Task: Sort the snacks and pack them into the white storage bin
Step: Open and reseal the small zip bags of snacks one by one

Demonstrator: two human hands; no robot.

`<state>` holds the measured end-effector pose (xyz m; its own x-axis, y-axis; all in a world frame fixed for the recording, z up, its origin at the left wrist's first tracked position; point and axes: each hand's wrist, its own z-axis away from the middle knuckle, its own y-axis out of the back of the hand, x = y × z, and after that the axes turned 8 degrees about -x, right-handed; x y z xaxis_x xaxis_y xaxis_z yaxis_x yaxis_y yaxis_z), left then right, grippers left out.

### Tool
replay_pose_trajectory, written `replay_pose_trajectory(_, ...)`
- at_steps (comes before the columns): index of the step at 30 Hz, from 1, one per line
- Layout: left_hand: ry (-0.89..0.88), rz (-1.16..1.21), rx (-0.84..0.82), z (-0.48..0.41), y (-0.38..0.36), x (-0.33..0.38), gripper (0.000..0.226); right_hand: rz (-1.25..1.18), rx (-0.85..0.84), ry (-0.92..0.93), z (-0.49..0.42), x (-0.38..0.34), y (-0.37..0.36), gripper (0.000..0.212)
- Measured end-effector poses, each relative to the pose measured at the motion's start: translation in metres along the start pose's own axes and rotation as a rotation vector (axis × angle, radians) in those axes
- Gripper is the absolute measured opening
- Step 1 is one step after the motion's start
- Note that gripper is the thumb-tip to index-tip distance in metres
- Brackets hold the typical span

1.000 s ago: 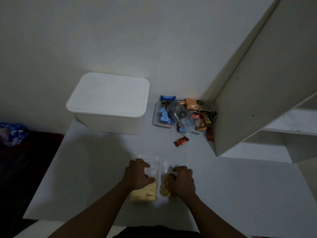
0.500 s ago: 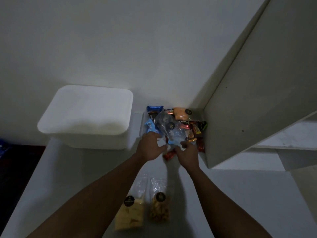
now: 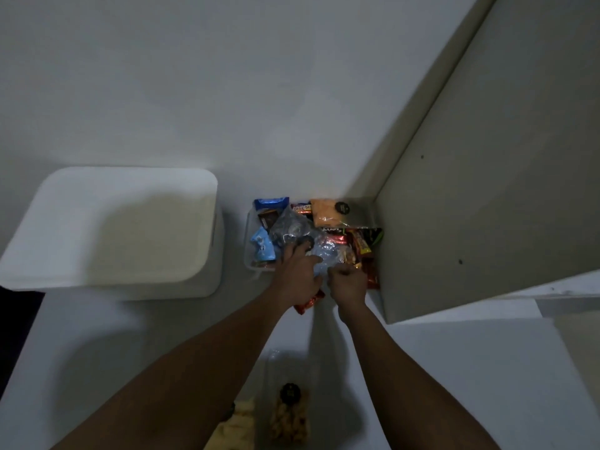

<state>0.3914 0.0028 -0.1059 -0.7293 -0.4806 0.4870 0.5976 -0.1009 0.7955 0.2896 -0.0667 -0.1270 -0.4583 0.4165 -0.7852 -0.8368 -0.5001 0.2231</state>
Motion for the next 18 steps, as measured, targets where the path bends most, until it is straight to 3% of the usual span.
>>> replay_pose_trajectory(5, 0.031, -0.008, -0.016, 0.008, 0.002, -0.001, 0.047, -0.049, -0.080, 0.094, 0.007, -0.007, -0.002, 0.013)
replay_pose_trajectory(10, 0.037, 0.020, -0.077, 0.022, 0.008, 0.003, 0.040, -0.215, -0.076, 0.000, 0.013, -0.011, -0.008, 0.028)
replay_pose_trajectory(15, 0.098, 0.217, -0.030, 0.033, 0.009, 0.003, 0.033, -0.365, -0.097, -0.043, 0.024, -0.018, -0.009, 0.019)
replay_pose_trajectory(18, 0.094, 0.321, 0.097, 0.041, 0.017, 0.006, 0.030, -0.280, -0.114, 0.081, 0.035, -0.031, -0.005, 0.020)
